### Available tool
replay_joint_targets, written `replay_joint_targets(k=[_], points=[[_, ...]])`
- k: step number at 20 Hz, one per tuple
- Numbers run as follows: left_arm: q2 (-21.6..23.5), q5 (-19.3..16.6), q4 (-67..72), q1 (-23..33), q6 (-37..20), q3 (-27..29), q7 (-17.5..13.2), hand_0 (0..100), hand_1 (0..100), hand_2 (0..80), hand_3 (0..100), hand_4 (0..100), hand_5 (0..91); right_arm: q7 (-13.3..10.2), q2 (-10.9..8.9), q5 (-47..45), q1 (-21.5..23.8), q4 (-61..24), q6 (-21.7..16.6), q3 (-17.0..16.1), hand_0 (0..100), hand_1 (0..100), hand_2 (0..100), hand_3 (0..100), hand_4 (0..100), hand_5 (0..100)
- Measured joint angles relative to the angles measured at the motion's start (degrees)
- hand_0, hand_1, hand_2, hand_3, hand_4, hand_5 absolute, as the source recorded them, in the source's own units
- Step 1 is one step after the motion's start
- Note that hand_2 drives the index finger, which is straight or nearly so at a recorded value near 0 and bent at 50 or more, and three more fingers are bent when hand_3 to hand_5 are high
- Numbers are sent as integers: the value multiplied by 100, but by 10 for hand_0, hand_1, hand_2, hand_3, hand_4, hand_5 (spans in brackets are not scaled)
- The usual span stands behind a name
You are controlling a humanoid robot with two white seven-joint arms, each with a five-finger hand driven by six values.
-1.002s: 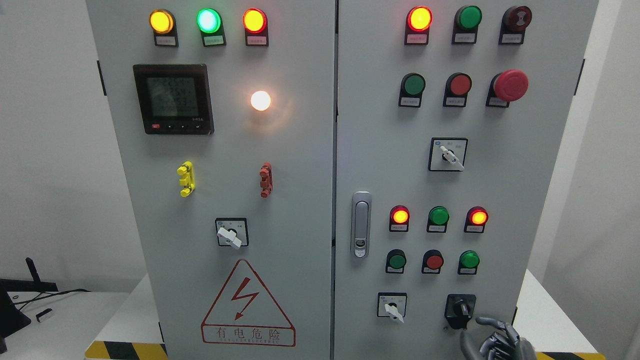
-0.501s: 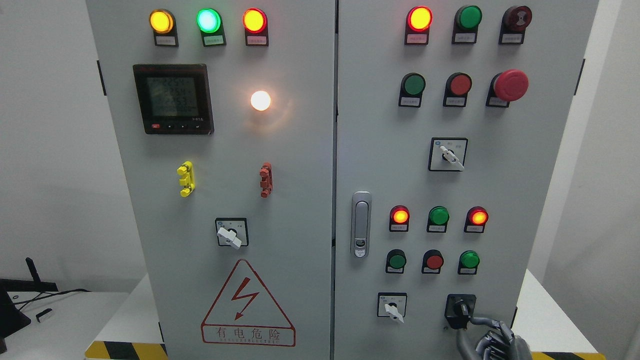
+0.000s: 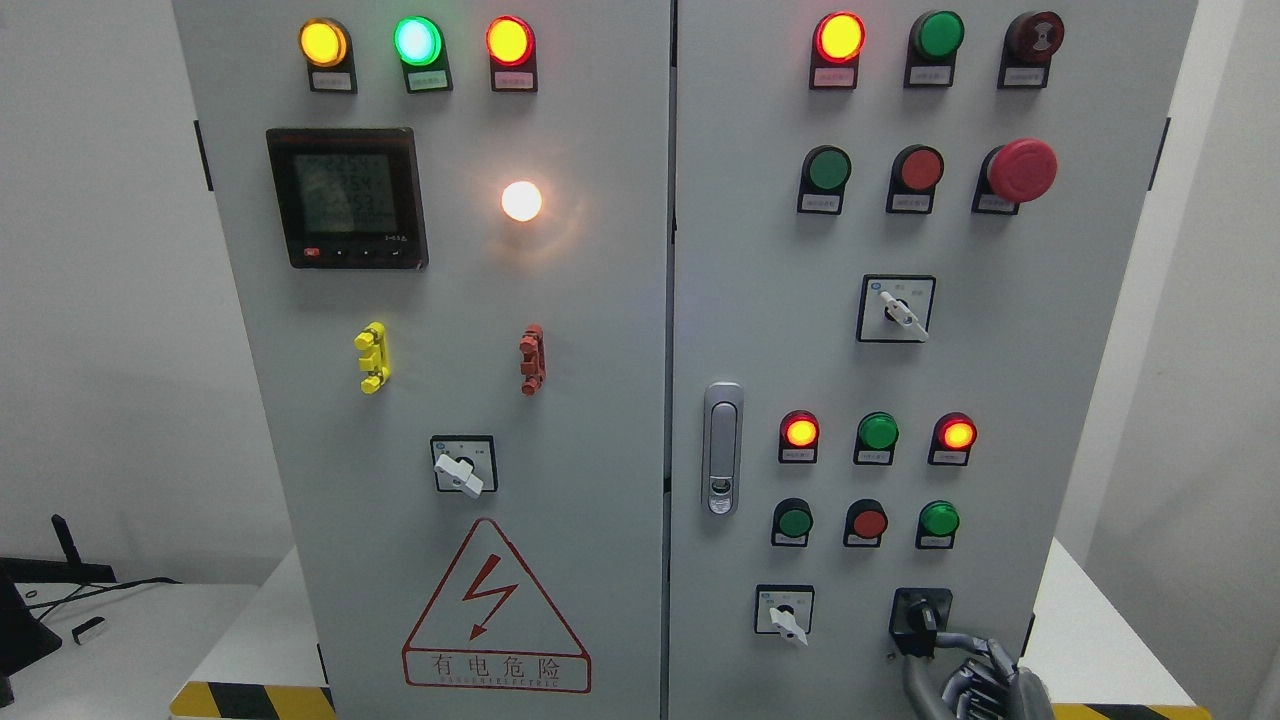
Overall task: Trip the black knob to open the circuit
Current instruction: 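Close the right hand's fingers around the black rotary knob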
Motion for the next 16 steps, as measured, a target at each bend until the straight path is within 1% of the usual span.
replay_joint_targets(k=[5,16], points=[[0,0,0,0,0,0,0,120,389,0,0,0,0,5,43,6,-16,3,14,12,352,729,437,879,994,1000],[-1,0,0,0,0,0,0,120,389,0,0,0,0,-44,90,74,-68,8,61,28,358,734,454,890,999,1000]])
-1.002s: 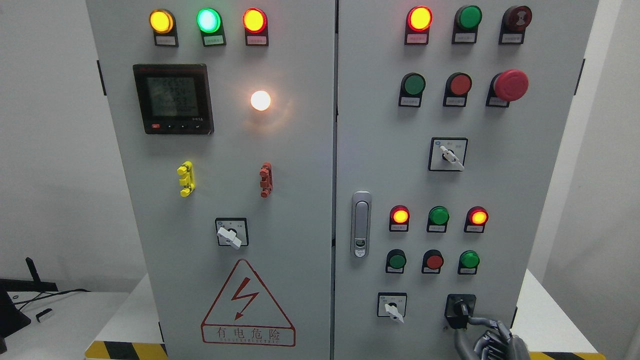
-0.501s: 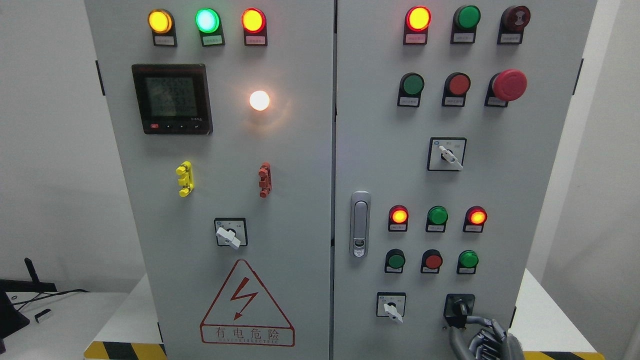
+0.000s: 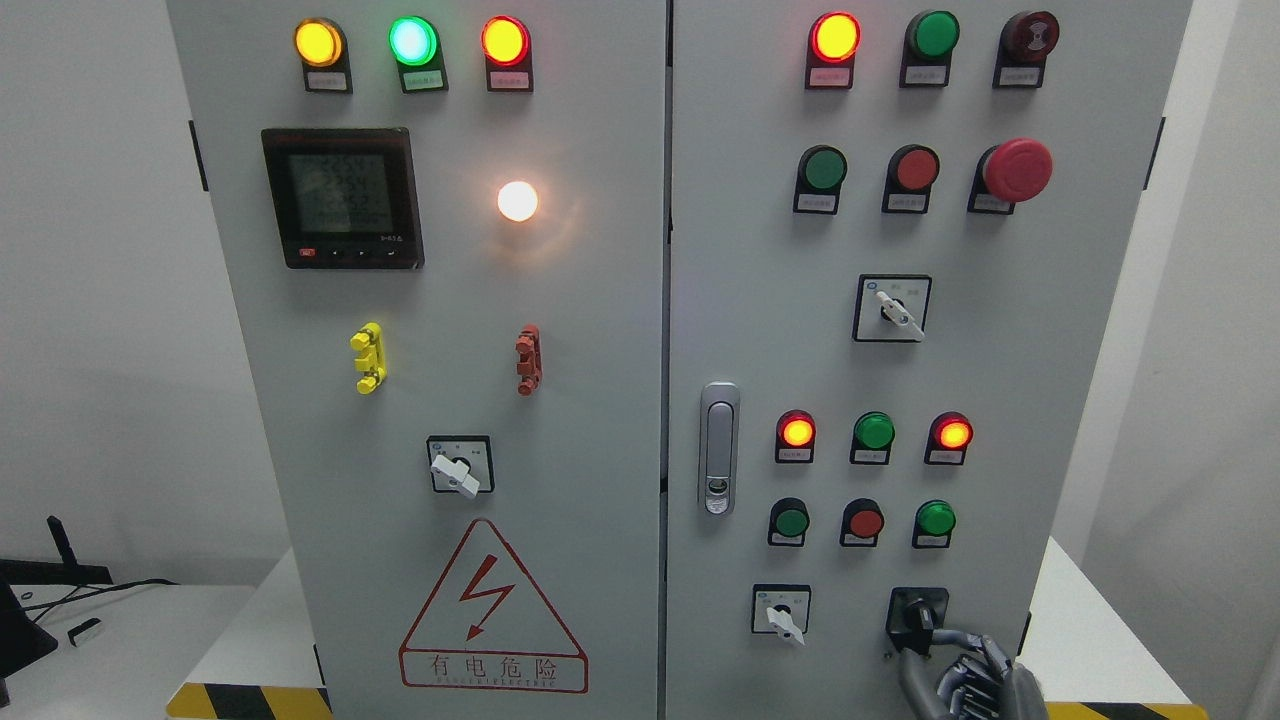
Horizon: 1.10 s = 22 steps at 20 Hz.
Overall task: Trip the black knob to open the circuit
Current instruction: 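Close the right hand's fingers around the black rotary knob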
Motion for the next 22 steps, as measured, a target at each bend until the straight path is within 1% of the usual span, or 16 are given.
replay_joint_targets(k=[14,22], points=[[0,0,0,0,0,0,0,120,389,0,0,0,0,-14,22,15,-26,5,30,12,360,736,478,907,1000,1000],[0,0,0,0,0,0,0,120,389,0,0,0,0,-23,28,16,-30,5,47,111,361,734,494,914,1000,1000]])
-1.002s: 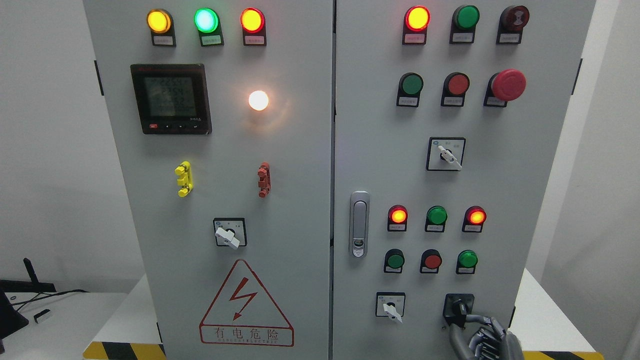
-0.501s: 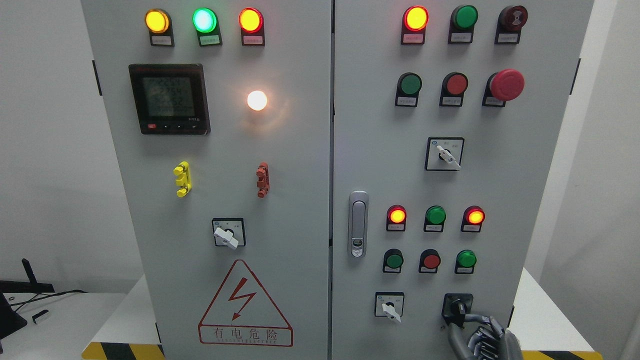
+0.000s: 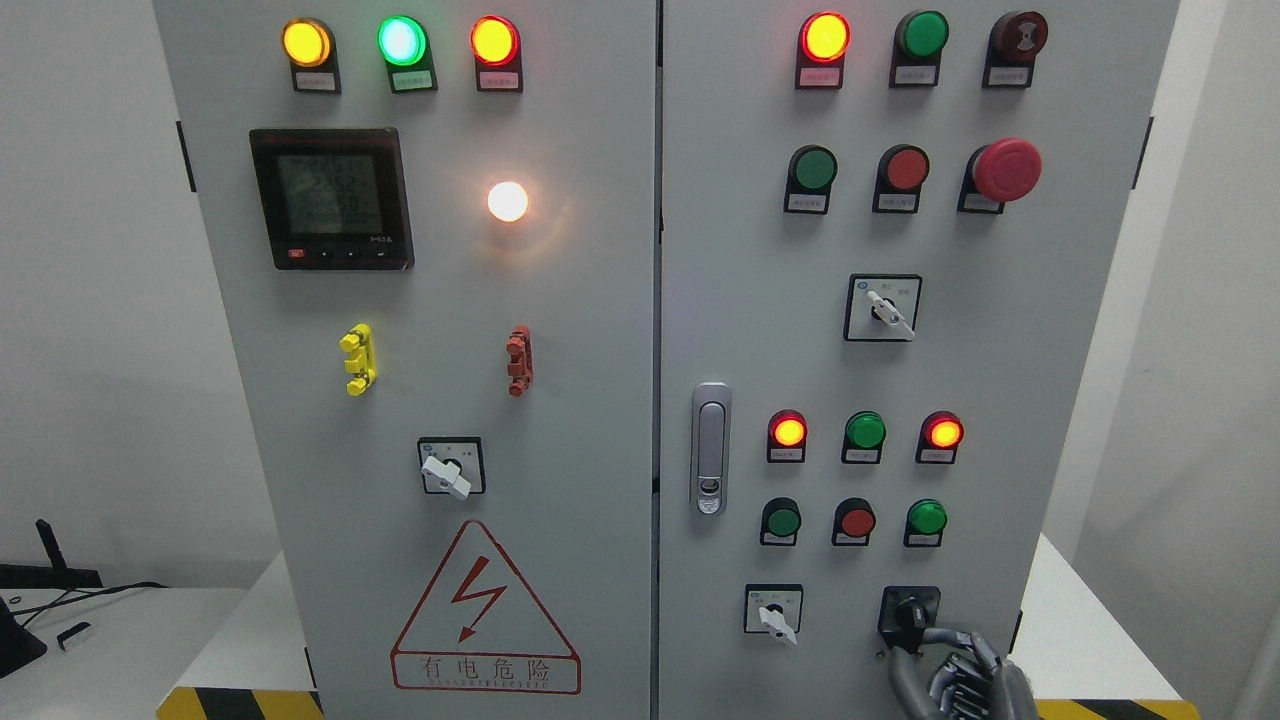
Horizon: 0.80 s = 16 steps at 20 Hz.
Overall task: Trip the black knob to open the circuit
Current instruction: 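Close the right hand's fingers around the black rotary knob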
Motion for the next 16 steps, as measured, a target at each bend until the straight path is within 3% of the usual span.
replay_joint_targets(k=[16], points=[[0,0,0,0,0,0,0,120,389,0,0,0,0,20,19,-15,-66,3,84,83,367,728,512,929,1000,1000]])
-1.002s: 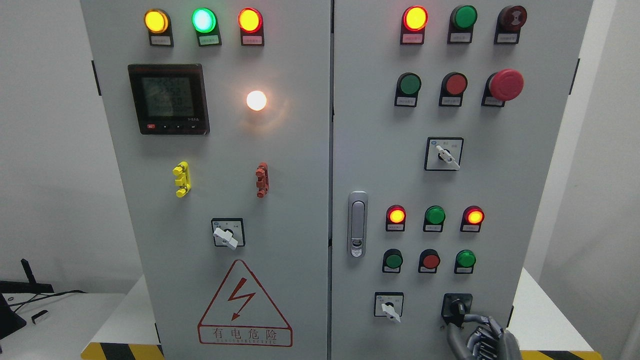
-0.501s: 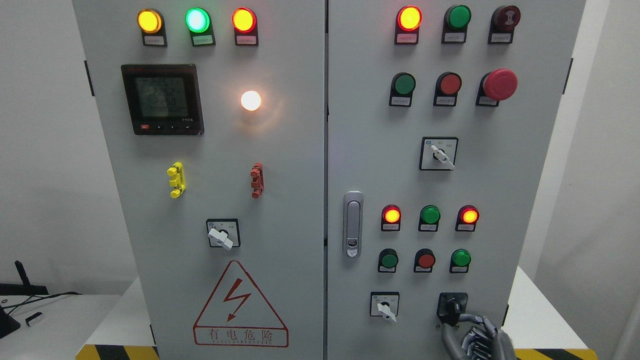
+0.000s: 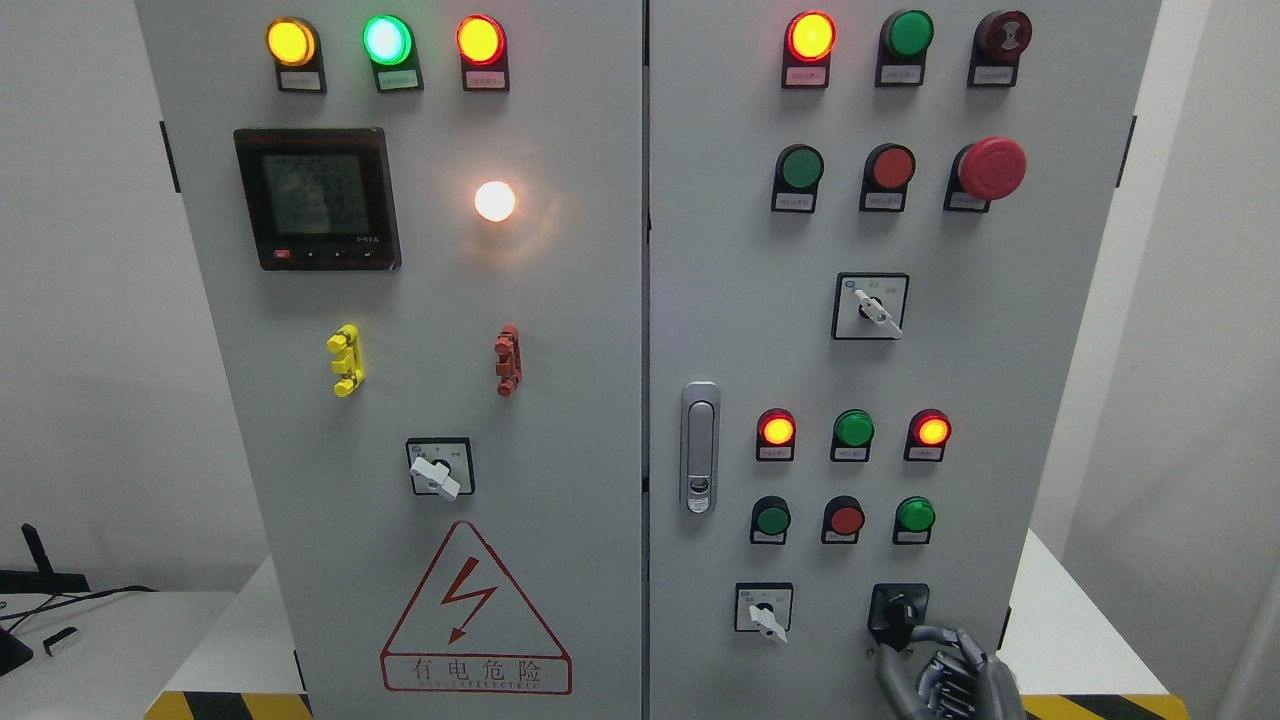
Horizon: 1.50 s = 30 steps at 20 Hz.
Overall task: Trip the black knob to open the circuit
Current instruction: 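Close the right hand's fingers around the black rotary knob, then twist the black knob with the right hand to switch it over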
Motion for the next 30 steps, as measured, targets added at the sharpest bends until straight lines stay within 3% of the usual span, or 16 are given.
replay_joint_targets(k=[30], points=[[0,0,0,0,0,0,0,120,389,0,0,0,0,25,15,14,-38,21,68,25,371,720,525,938,1000,1000]])
